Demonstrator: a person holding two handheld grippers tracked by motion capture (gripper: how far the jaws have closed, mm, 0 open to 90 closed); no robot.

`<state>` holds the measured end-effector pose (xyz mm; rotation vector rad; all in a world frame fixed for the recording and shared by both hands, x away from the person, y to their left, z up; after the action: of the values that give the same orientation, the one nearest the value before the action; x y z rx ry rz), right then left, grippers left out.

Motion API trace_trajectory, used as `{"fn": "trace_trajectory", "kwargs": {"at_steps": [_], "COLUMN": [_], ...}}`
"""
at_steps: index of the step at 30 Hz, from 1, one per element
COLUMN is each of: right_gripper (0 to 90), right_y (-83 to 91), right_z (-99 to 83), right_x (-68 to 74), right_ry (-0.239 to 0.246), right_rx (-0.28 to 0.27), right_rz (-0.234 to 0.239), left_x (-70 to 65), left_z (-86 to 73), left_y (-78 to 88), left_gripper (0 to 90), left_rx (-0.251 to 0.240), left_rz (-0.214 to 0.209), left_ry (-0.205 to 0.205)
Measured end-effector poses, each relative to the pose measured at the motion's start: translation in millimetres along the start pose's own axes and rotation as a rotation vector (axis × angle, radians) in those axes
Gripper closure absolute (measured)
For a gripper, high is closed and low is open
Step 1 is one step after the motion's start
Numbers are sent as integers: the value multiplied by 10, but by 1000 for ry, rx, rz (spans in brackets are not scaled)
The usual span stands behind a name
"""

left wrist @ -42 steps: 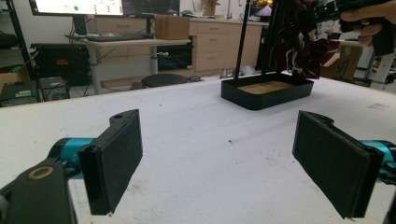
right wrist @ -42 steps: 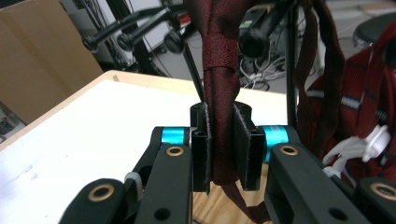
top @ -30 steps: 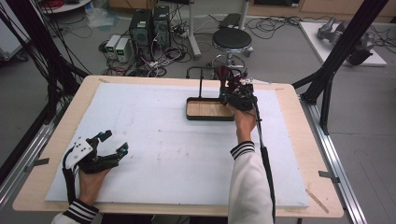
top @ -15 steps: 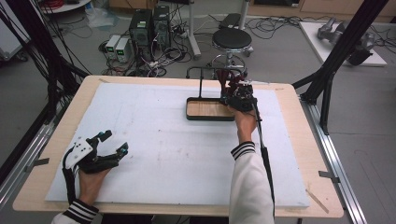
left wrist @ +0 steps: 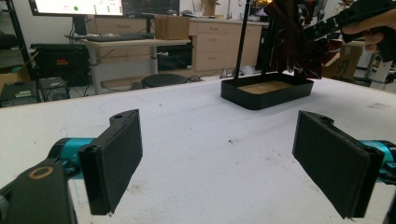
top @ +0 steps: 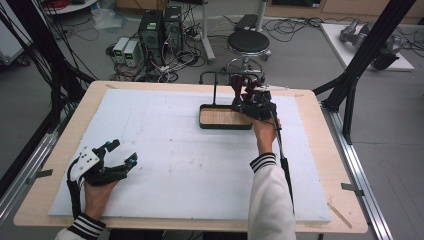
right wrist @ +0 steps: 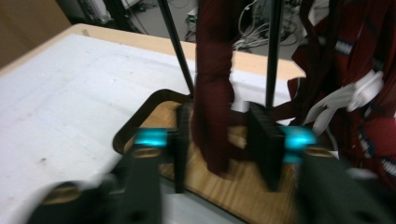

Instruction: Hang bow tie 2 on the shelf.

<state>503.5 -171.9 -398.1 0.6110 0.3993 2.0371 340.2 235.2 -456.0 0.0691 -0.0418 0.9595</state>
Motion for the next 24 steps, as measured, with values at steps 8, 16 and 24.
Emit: {"fn": "trace_trajectory", "kwargs": {"at_steps": [8, 16, 24], "right_gripper": [114, 100, 6], "right_y": [164, 626, 1119], "right_z": [74, 20, -296], "right_x": [102, 144, 104], "right_ry": [41, 73, 128], "right_rx": [-40, -126, -236], "right_rz": [20, 86, 71], "left_x": [1, -9, -9], "left_z": [-2, -1, 0], "left_y": [-3, -7, -3], "left_gripper": [164, 163, 163], "left_rx": [4, 4, 2], "left_rz": [3, 4, 5], "left_ry": [-2, -12, -11]}}
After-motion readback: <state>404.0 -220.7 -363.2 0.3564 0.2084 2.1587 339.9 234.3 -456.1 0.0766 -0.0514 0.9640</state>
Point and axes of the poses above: each handheld gripper's, and its own axes: y roughly backward along the jaws, z roughly out of its top, x roughly to its left, the point moved 7 cm from there along -y, roughly forward along the jaws, and after that the axes turned 6 degrees about -y, right-handed, at the moved point
